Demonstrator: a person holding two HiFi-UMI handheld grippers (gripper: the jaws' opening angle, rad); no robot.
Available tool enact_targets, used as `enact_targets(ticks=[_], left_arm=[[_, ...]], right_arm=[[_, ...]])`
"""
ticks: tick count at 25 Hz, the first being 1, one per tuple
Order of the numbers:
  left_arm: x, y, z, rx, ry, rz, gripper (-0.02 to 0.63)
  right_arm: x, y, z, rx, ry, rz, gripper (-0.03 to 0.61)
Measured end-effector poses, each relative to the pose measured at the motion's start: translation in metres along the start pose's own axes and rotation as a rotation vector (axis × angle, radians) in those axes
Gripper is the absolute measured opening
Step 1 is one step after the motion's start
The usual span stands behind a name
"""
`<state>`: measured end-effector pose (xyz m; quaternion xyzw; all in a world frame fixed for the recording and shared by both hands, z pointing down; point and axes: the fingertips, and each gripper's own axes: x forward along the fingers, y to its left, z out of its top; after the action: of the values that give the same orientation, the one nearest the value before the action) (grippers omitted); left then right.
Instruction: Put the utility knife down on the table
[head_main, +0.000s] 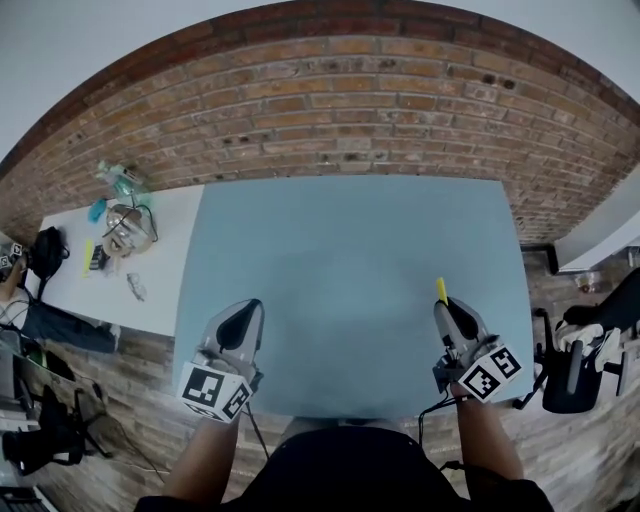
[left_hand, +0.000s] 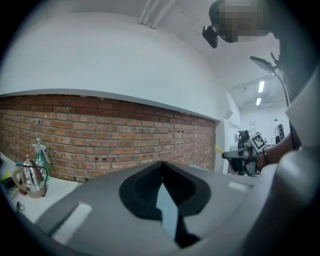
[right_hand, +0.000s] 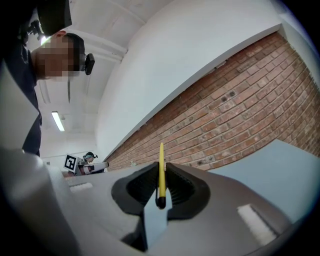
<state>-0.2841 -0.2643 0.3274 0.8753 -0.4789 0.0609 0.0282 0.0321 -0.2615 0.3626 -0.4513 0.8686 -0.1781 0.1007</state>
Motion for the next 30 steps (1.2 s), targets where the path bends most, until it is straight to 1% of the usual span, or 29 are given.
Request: enact_targets(ticks=[4,9,16,22,26,30], left_arm=[[0.012,0.002,-0.012,-0.019,0.016,-0.028,0.003],[0.023,0.001,-0.021,-0.014,0.033,-0.057,0.003],[0.034,-0.003,-0.04,-0.019,0.079,-0.076,0.003],[0.042,-0.008,-0.061,-0.042,0.123,-0.091,0.003],[0.048,-0.013,-0.071,-0.035,0.136,-0.105,0.003],[0.053,-0.011,-0.079,-0.031,0.151,-0.099,0.003]], right_arm=[[0.0,-0.008,-0.003,0.004,0.01,-0.038,0.048],[0.002,-0.017,-0.011,0.016,0.02,-0.063,0.048],[0.013,-0.028,-0.024,0.031,0.059,-0.068,0.048],[0.02,-0.036,-0.038,0.05,0.094,-0.077,0.048],[0.026,-0.04,-0.049,0.062,0.111,-0.076,0.048],[0.029,-0.045,-0.061,0.083,0.119,-0.087,0.048]])
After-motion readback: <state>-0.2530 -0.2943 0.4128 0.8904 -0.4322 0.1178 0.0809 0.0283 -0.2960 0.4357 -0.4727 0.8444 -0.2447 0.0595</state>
